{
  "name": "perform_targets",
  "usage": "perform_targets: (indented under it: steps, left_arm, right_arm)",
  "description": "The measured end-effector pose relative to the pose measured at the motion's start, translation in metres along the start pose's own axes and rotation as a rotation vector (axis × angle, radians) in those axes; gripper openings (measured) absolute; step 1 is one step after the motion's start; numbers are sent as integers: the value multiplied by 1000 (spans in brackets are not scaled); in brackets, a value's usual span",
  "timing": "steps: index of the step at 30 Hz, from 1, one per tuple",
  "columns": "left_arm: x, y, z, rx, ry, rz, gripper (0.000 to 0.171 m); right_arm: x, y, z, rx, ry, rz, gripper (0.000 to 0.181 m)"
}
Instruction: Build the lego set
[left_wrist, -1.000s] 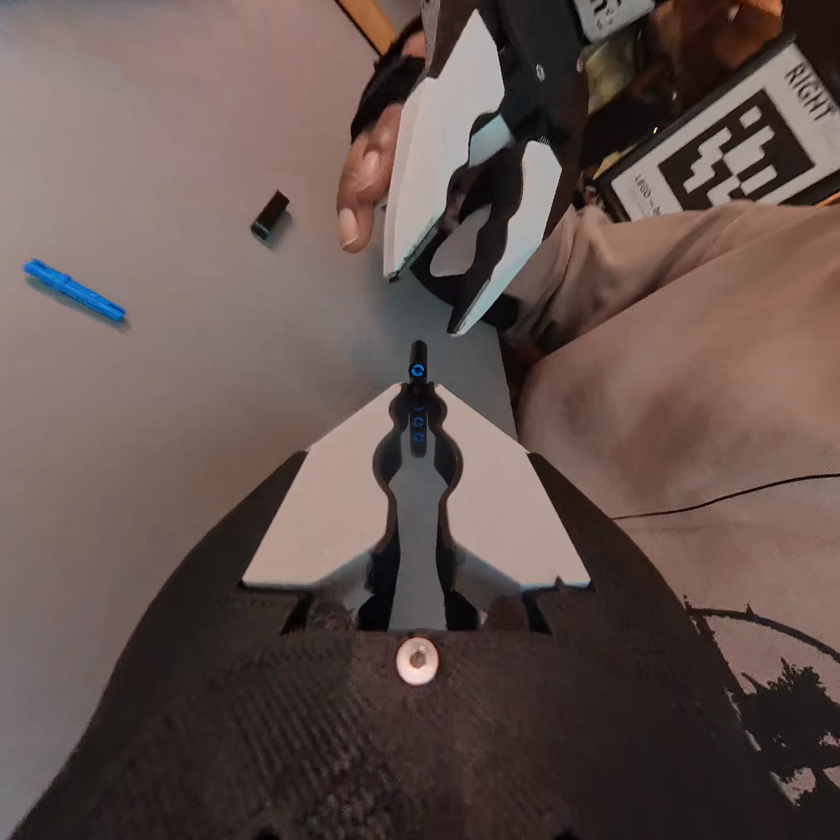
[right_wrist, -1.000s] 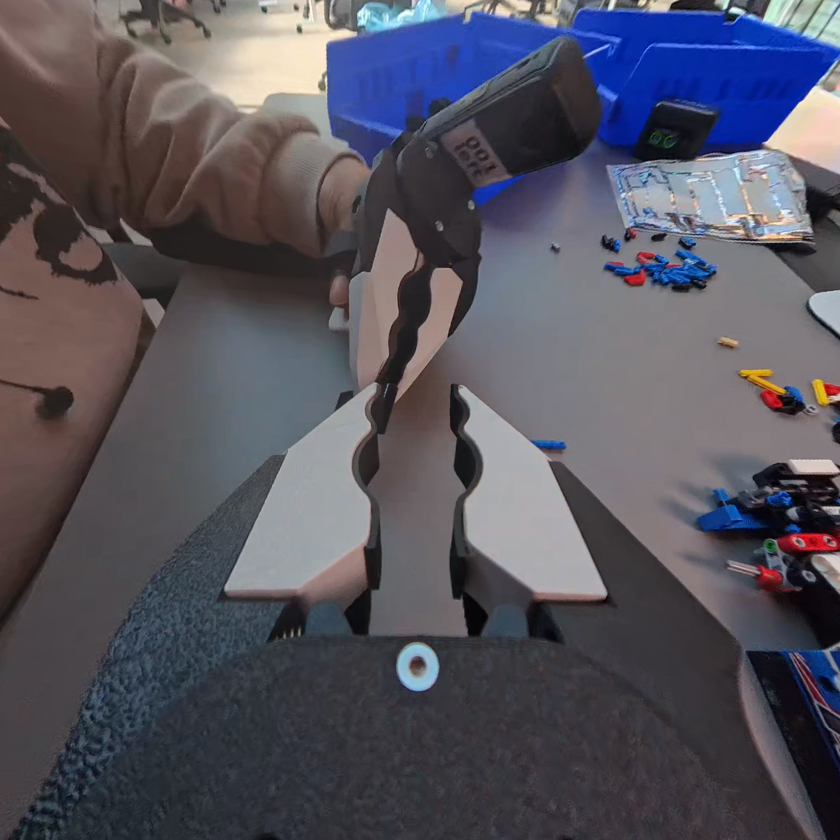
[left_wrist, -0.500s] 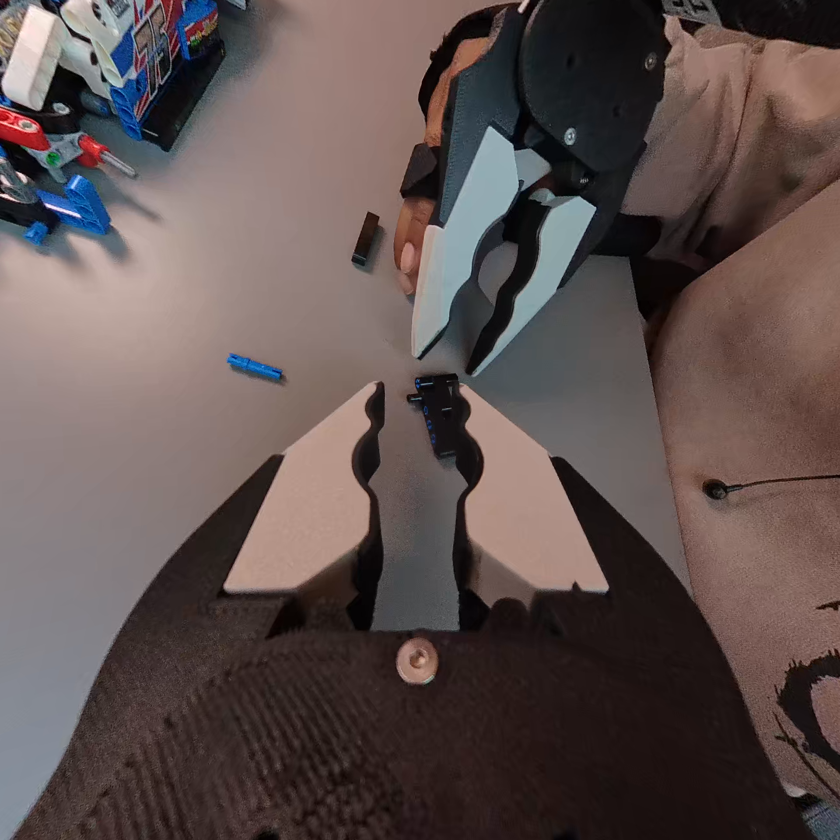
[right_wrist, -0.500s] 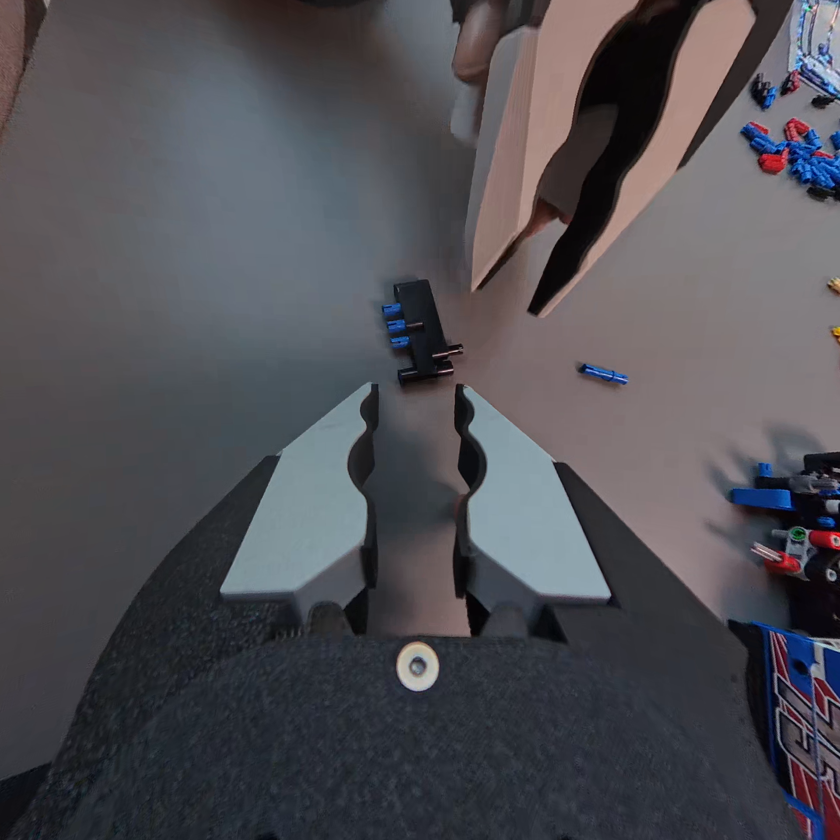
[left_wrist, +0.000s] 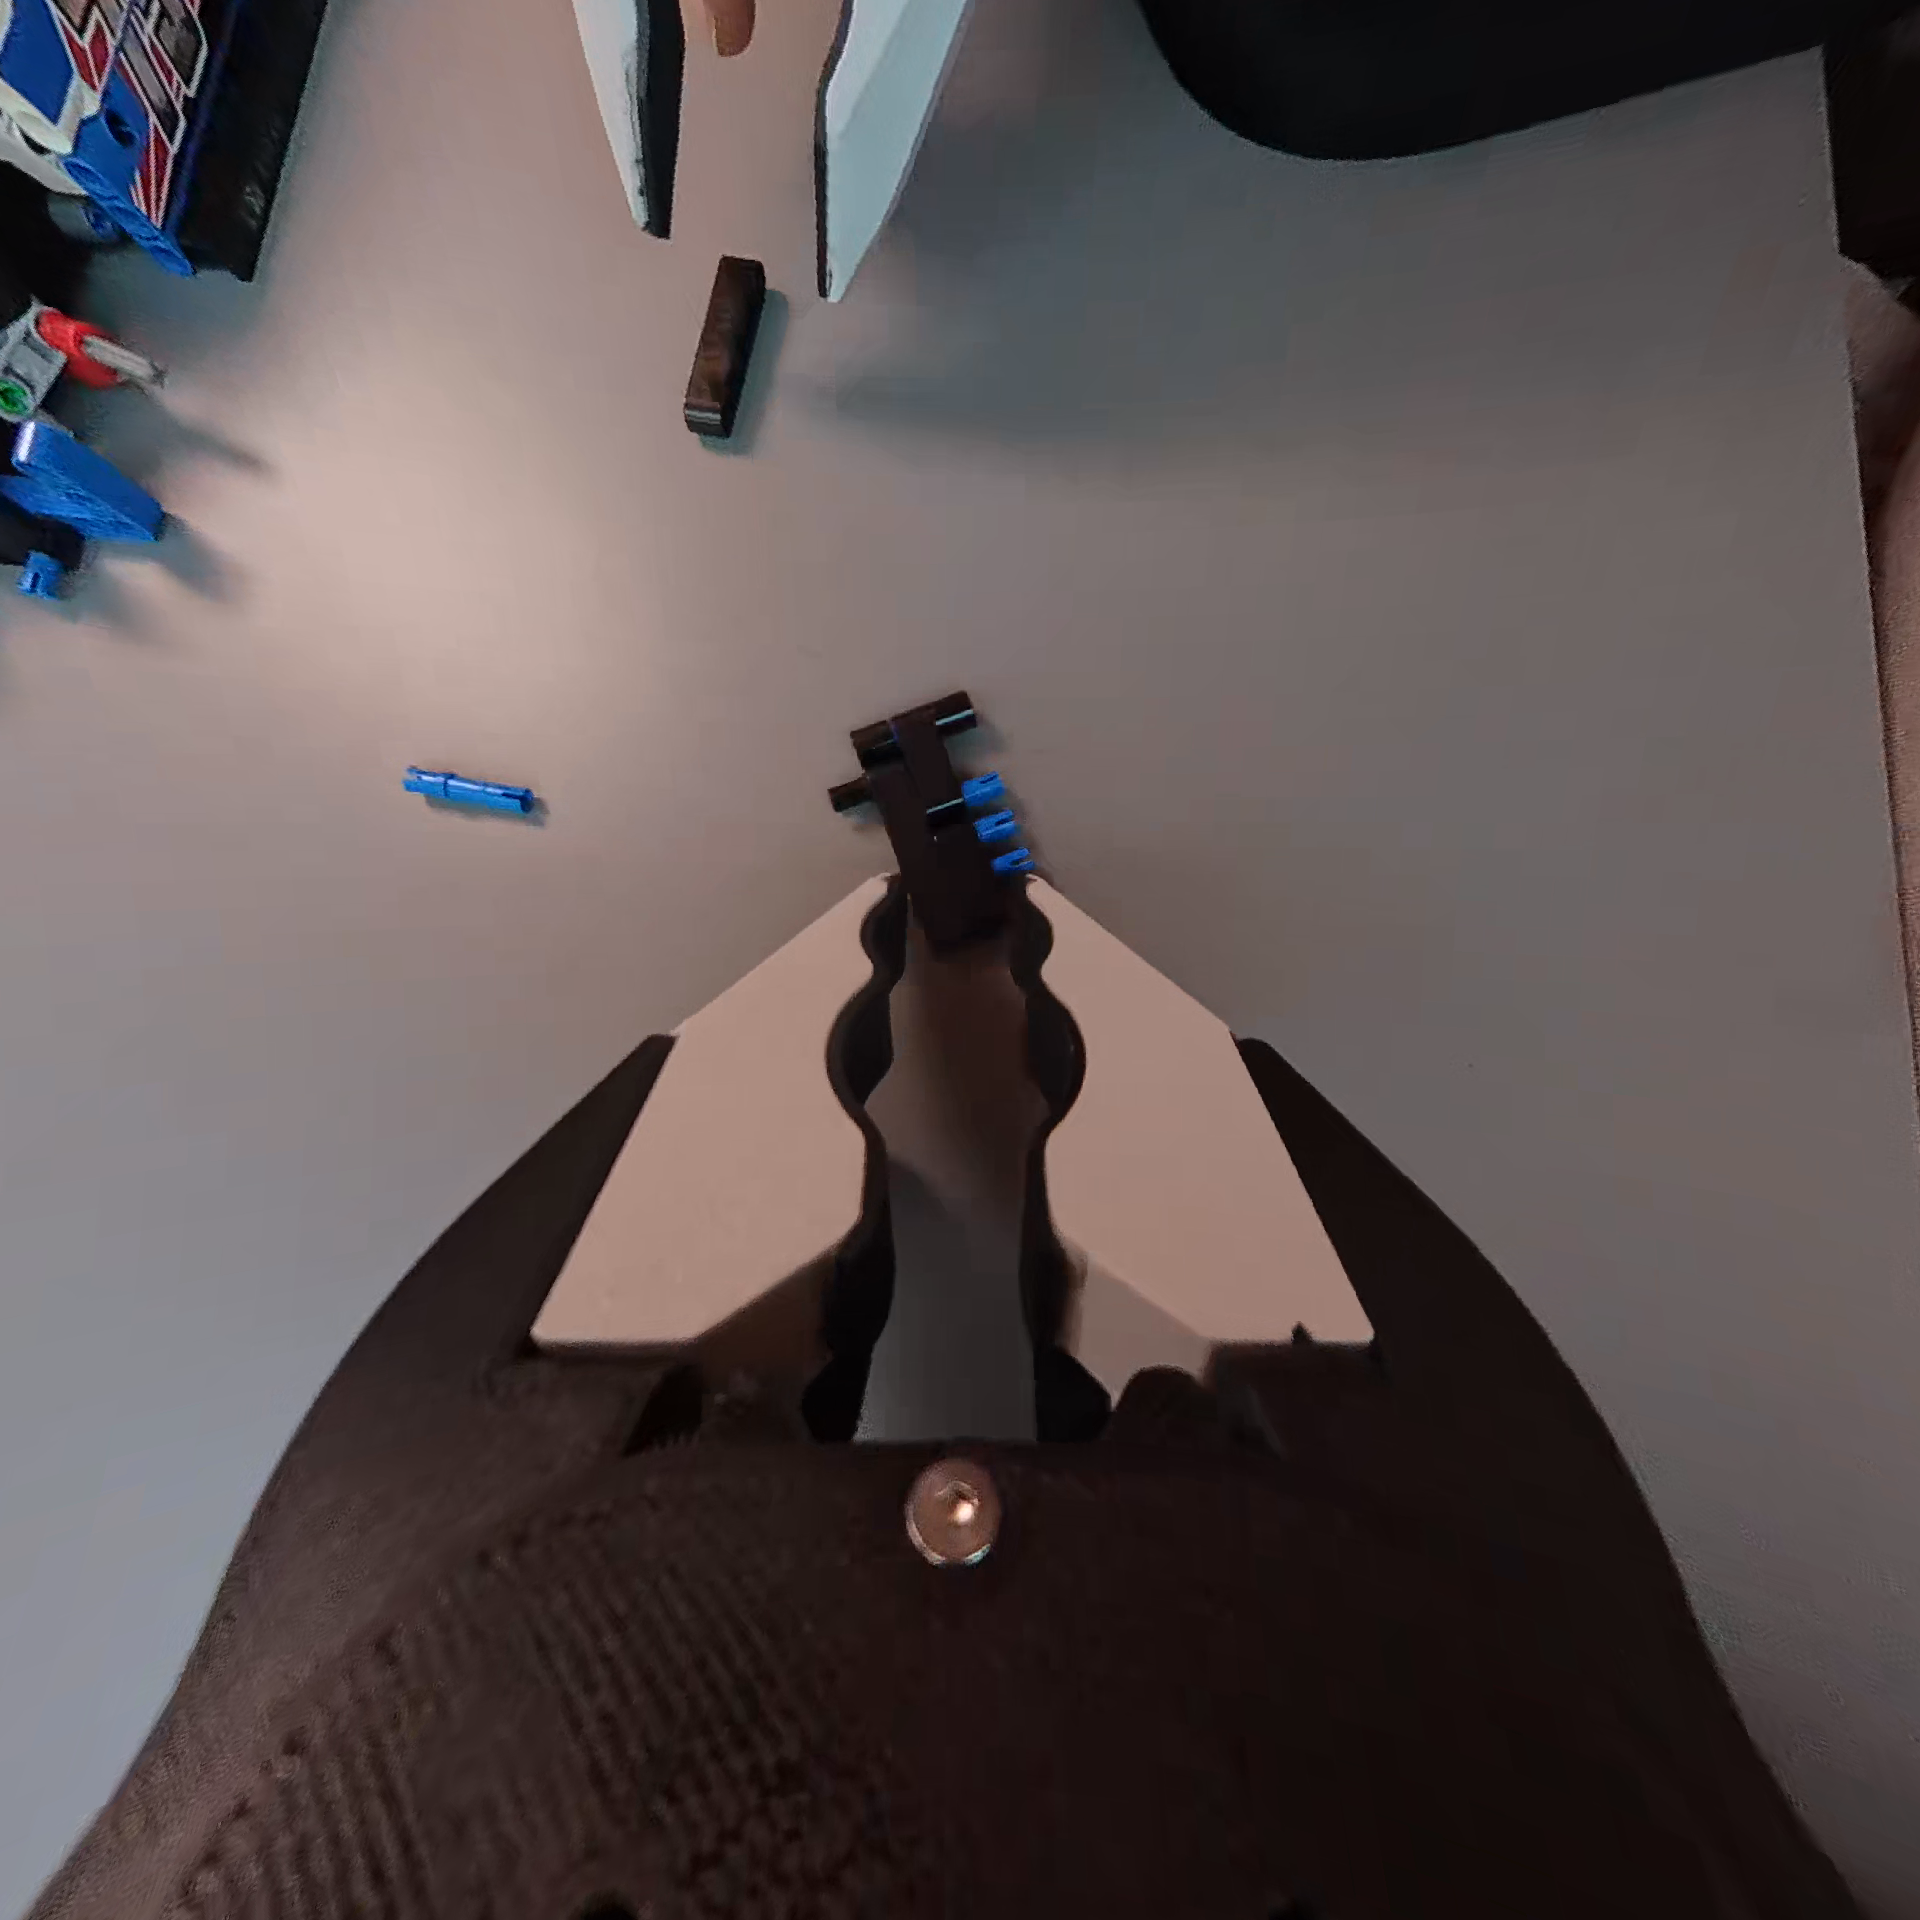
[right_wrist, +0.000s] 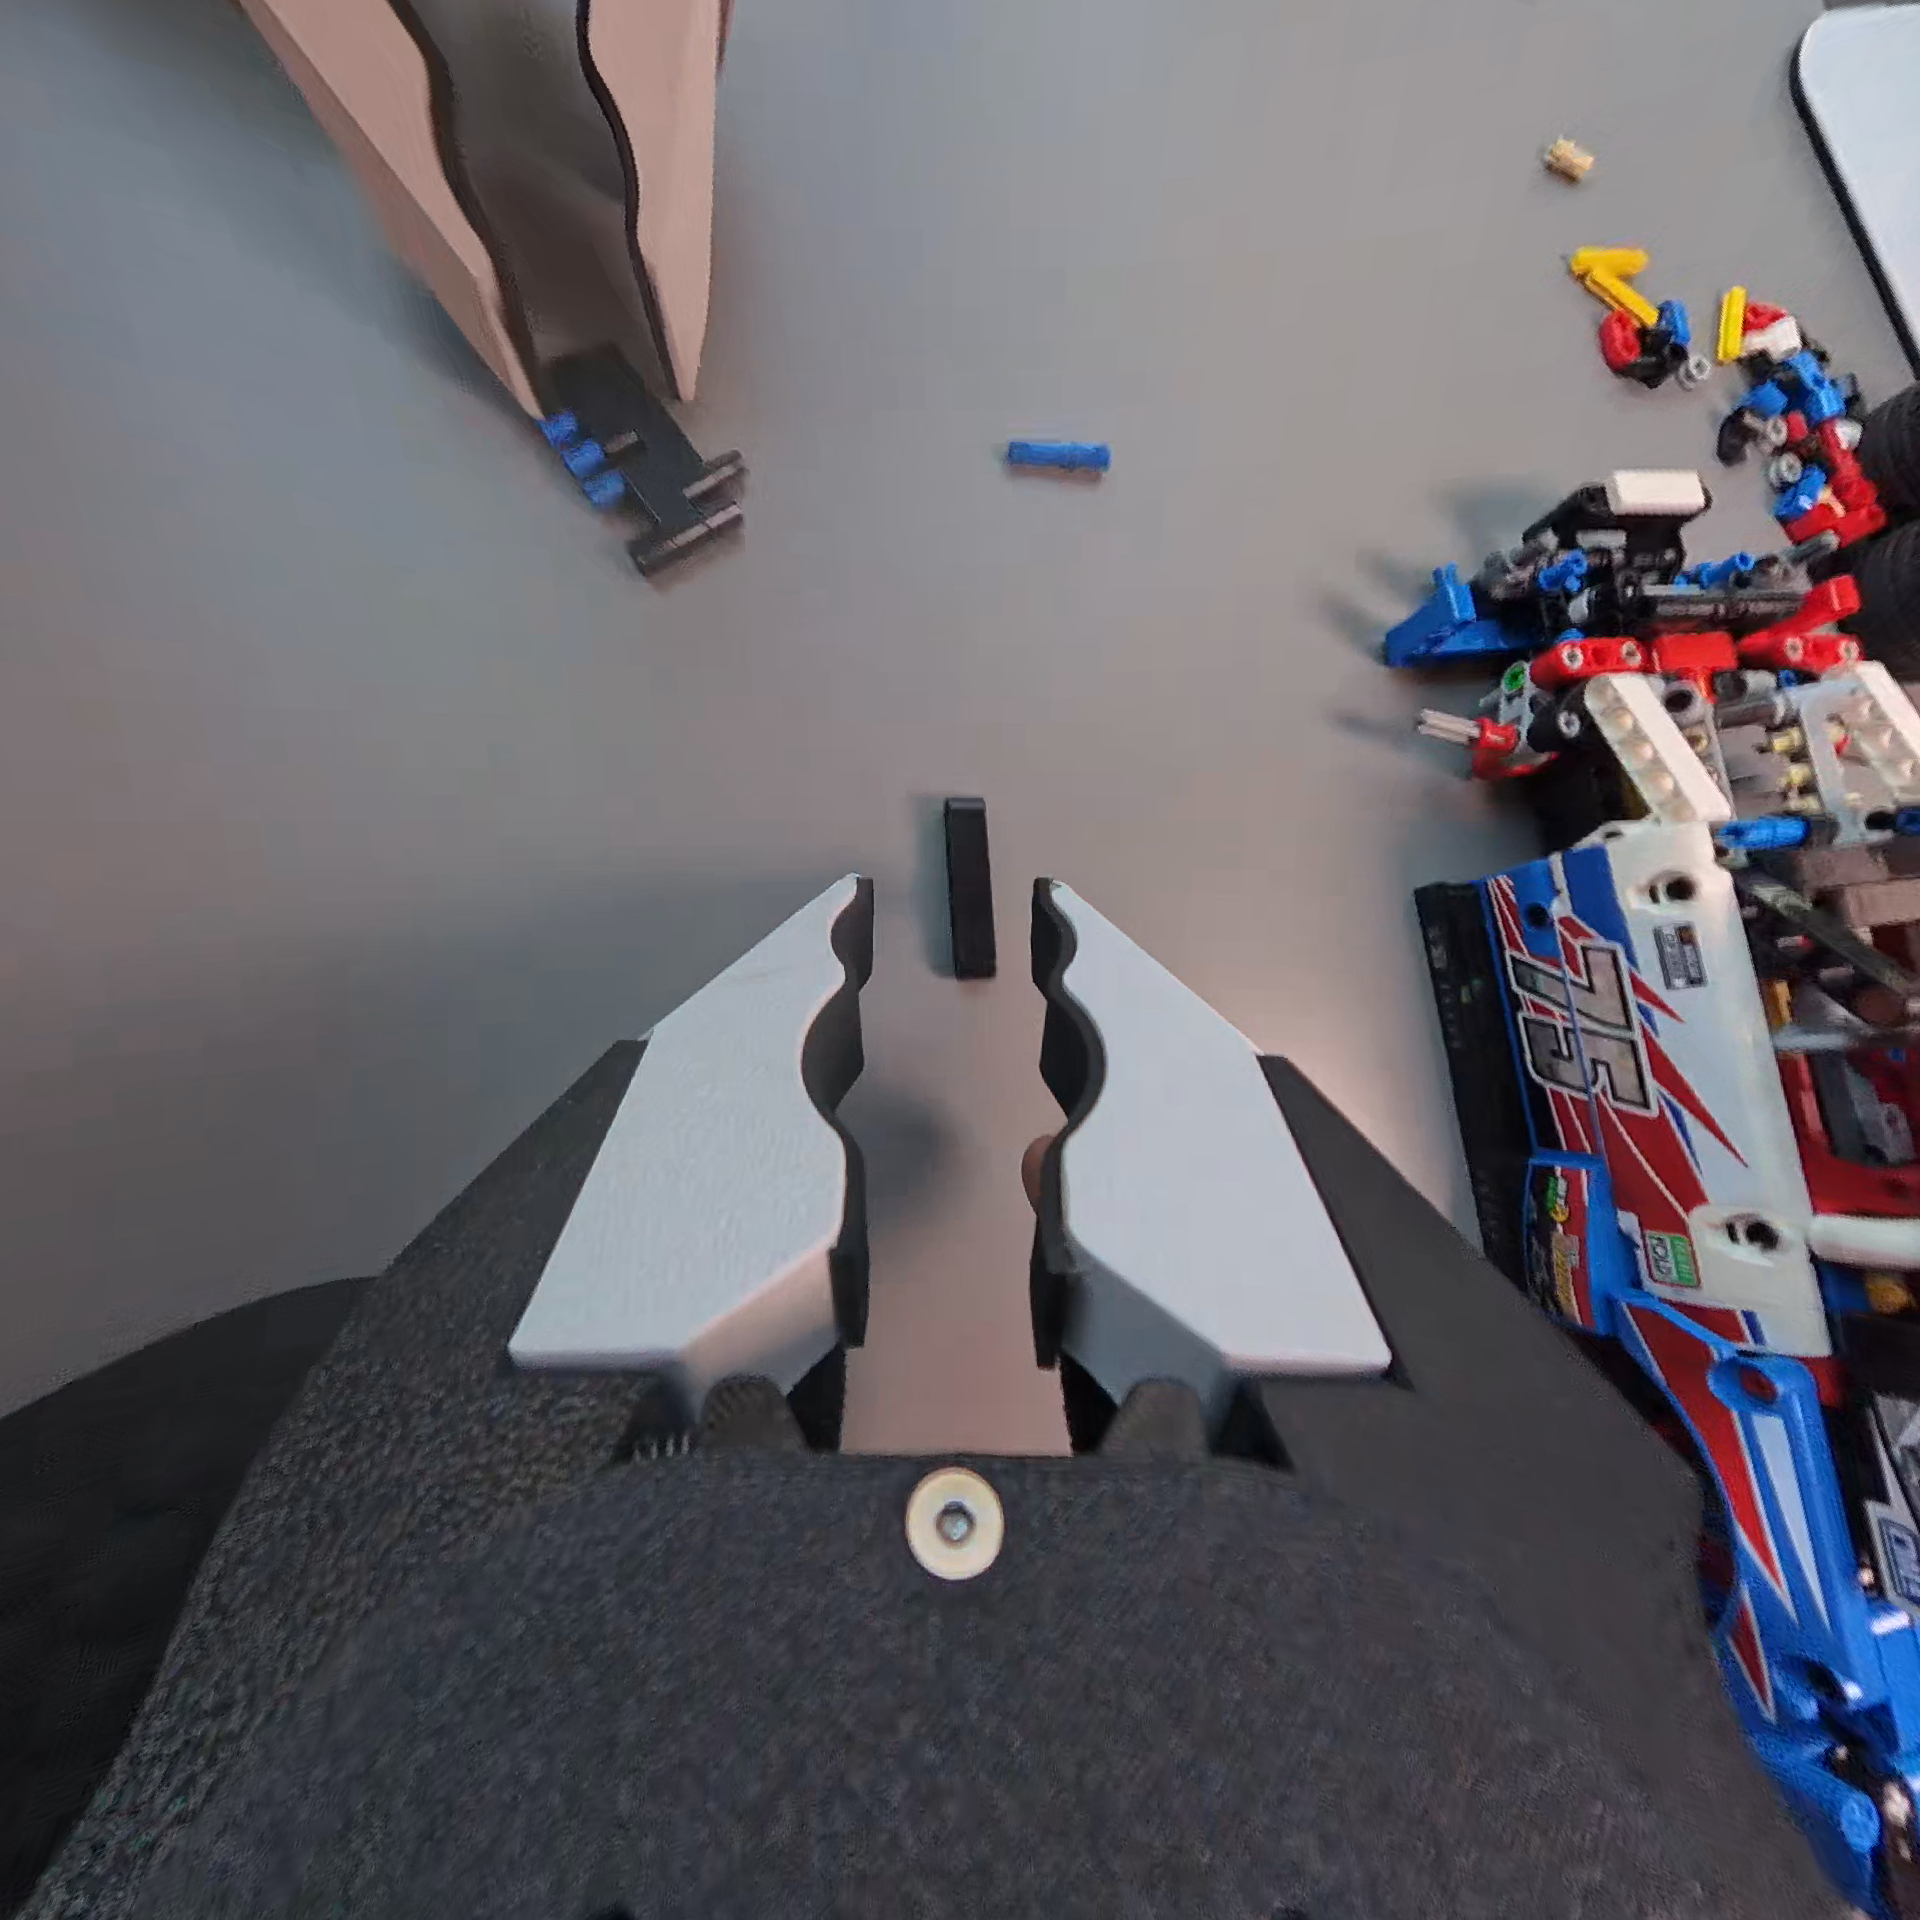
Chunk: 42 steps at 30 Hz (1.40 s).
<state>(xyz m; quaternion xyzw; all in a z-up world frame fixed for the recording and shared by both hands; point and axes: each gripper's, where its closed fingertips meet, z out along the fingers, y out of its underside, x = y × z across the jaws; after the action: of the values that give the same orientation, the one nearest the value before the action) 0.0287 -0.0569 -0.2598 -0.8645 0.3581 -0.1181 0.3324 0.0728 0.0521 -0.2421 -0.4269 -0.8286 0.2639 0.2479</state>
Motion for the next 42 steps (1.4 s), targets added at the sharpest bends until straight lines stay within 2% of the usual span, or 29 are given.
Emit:
perform_targets:
  steps: [3,7,11,15,25,33,38,42]
  left_arm:
    - [3,-4,2,14,6,58,17]
    - [6,-8,5,40,20,119,16]
    - [13,-11,6,53,11,222,16]
    - [21,-12,7,71,43,273,16]
    - [26,-11,7,91,105,263,17]
    - [23,-10,7,88,88,203,17]
    - [19,-8,5,74,63,182,17]
    - [22,-8,5,67,67,188,17]
  right_arm:
    - [-28,-39,8,125,-78,-78,24]
    - [-56,-57,31,126,-146,-158,28]
    - [-69,-53,43,85,-206,-170,30]
    - [-79,-50,45,56,-245,-206,22]
    - [-83,-48,46,-59,-304,-266,21]
    - [-81,-49,47,-24,-304,-179,21]
    - [-76,-54,49,19,-212,-246,21]
    - [-78,-53,49,-11,-222,-277,21]
